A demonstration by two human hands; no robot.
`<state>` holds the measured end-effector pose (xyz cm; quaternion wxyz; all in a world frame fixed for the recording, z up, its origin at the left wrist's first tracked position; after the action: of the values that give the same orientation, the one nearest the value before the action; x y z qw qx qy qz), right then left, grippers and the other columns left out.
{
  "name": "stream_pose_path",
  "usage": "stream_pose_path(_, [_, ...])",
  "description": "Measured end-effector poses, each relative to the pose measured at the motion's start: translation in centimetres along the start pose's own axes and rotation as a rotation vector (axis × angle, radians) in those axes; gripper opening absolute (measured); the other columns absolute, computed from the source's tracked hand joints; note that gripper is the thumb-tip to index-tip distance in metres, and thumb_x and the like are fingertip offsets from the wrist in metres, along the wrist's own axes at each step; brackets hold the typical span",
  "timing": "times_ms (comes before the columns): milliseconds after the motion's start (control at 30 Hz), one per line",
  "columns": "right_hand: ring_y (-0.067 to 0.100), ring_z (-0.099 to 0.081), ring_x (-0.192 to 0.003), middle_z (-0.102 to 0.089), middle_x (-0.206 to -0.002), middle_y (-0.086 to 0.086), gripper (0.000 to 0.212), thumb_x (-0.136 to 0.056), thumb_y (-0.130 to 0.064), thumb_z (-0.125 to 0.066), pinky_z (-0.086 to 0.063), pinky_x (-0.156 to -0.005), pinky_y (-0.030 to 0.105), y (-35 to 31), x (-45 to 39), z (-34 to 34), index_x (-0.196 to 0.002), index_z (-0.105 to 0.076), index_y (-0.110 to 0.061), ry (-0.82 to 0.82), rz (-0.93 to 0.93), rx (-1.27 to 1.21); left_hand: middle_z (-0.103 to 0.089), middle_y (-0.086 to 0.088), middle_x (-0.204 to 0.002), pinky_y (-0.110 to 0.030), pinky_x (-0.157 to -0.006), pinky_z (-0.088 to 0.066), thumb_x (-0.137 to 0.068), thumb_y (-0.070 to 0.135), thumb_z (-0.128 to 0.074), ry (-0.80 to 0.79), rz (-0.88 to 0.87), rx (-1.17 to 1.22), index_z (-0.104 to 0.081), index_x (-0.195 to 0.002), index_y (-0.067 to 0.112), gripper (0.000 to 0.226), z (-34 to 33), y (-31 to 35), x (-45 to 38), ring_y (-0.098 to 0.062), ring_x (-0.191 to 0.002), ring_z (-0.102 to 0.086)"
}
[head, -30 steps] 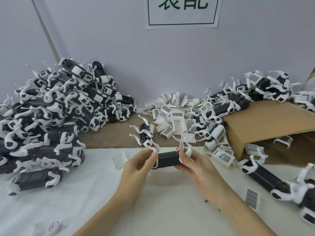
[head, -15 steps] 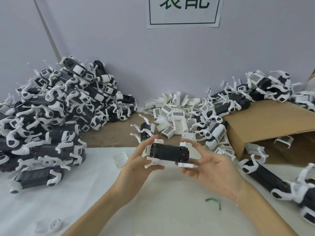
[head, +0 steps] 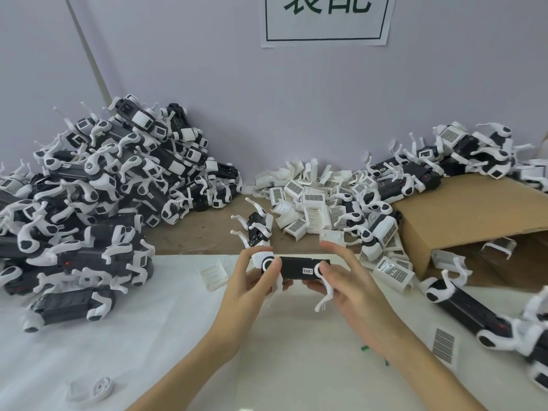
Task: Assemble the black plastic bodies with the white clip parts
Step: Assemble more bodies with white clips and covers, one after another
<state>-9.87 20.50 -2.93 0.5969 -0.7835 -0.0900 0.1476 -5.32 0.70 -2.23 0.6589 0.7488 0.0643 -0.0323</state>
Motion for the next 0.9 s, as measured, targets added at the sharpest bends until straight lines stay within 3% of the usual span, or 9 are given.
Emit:
stream_pose_path(67, [0.040,-0.072,-0.112,-0.073,-0.119,0.022,0.055,-0.085,-0.040,-0.080,-0.046,-0.113,0.057,0.0,0.0,0.0,-0.134,-0.063,-0.022,-0.003,-0.001,0.036,-0.080,-0.011,-0.109,-0.029,-0.094,-0.055,-0.091,0.052,-0.069,0.025,-0.012,0.020,-0.061,-0.124,0.031,0.039,0.1,0.2,0.1,-0.030,-0.099,-0.079])
stream_pose_path(167, [0.029,-0.073,-0.110,-0.074,-0.115,0.017,0.038,-0.092,-0.040,-0.073,-0.055,-0.105,0.041,-0.3,0.4,-0.6,-0.128,-0.067,-0.029,0.017,0.058,0.169,-0.080,-0.011,-0.104,-0.021,-0.081,-0.056,-0.089,0.046,-0.072,0.079,-0.053,0.006,-0.063,-0.123,0.029,0.039,0.2,0.3,0.3,-0.028,-0.093,-0.079])
stream_pose_path(300, [0.026,-0.066,-0.117,-0.070,-0.120,0.010,0.027,-0.107,-0.025,-0.052,-0.053,-0.107,0.046,-0.4,0.9,-1.7,-0.128,-0.068,-0.029,0.040,0.135,0.263,-0.081,-0.004,-0.105,-0.016,-0.078,-0.055,-0.088,0.045,-0.084,0.136,-0.087,0.001,-0.073,-0.115,0.027,0.034,0.1,0.8,0.2,-0.020,-0.099,-0.079])
stream_pose_path(433, [0.019,-0.065,-0.106,-0.068,-0.126,-0.009,0.031,-0.110,-0.028,-0.054,-0.056,-0.093,0.030,0.0,1.5,-2.3,-0.139,-0.058,-0.037,-0.077,0.165,0.468,-0.080,-0.001,-0.095,-0.043,-0.086,-0.059,-0.077,0.056,-0.083,0.225,-0.172,-0.155,-0.077,-0.102,0.029,0.037,-0.1,0.6,0.6,-0.026,-0.095,-0.075])
stream_pose_path(500, [0.014,-0.067,-0.092,-0.067,-0.127,-0.010,0.041,-0.106,-0.015,-0.058,-0.055,-0.081,0.025,0.7,1.5,-2.4,-0.140,-0.055,-0.039,-0.073,0.190,0.549,-0.078,-0.001,-0.095,-0.048,-0.090,-0.059,-0.078,0.055,-0.082,0.219,-0.230,-0.216,-0.076,-0.103,0.027,0.038,-0.5,0.7,1.0,-0.027,-0.096,-0.073])
stream_pose_path(567, [0.020,-0.068,-0.085,-0.066,-0.127,-0.005,0.046,-0.106,-0.005,-0.054,-0.055,-0.074,0.030,1.5,1.3,-2.3,-0.138,-0.055,-0.039,-0.056,0.198,0.548,-0.075,0.001,-0.099,-0.036,-0.087,-0.058,-0.084,0.053,-0.077,0.170,-0.300,-0.238,-0.075,-0.106,0.031,0.031,-1.2,1.1,1.5,-0.022,-0.097,-0.071])
stream_pose_path(633, [0.018,-0.069,-0.104,-0.068,-0.126,-0.005,0.043,-0.107,-0.006,-0.052,-0.057,-0.088,0.039,2.0,0.9,-1.9,-0.137,-0.055,-0.036,-0.052,0.212,0.545,-0.070,0.004,-0.100,-0.022,-0.083,-0.051,-0.093,0.051,-0.068,0.125,-0.350,-0.237,-0.076,-0.107,0.033,0.024,-1.7,1.9,2.0,-0.018,-0.096,-0.068])
stream_pose_path(733, [0.033,-0.066,-0.118,-0.070,-0.124,0.005,0.039,-0.101,-0.008,-0.053,-0.054,-0.101,0.057,2.4,0.7,-1.6,-0.137,-0.057,-0.021,-0.099,0.204,0.424,-0.067,0.002,-0.100,-0.023,-0.084,-0.049,-0.096,0.047,-0.065,0.095,-0.415,-0.259,-0.078,-0.102,0.027,0.025,-2.1,2.7,2.5,-0.021,-0.098,-0.067])
stream_pose_path(900, [0.030,-0.066,-0.115,-0.070,-0.121,0.006,0.040,-0.086,-0.020,-0.060,-0.053,-0.098,0.046,2.6,0.0,-1.1,-0.126,-0.065,-0.024,-0.116,0.161,0.272,-0.065,0.004,-0.101,-0.026,-0.086,-0.048,-0.091,0.041,-0.073,0.030,-0.462,-0.348,-0.077,-0.099,0.026,0.018,-2.6,2.8,2.8,-0.024,-0.099,-0.066])
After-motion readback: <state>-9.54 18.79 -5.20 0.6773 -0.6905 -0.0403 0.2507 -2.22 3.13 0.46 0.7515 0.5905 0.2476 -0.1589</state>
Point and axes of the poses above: each hand's wrist, its own x-axis away from the middle knuckle, its own z-axis out of the back of the hand, y = z × x, the point moved 2 cm from there along -x, towards the middle knuckle
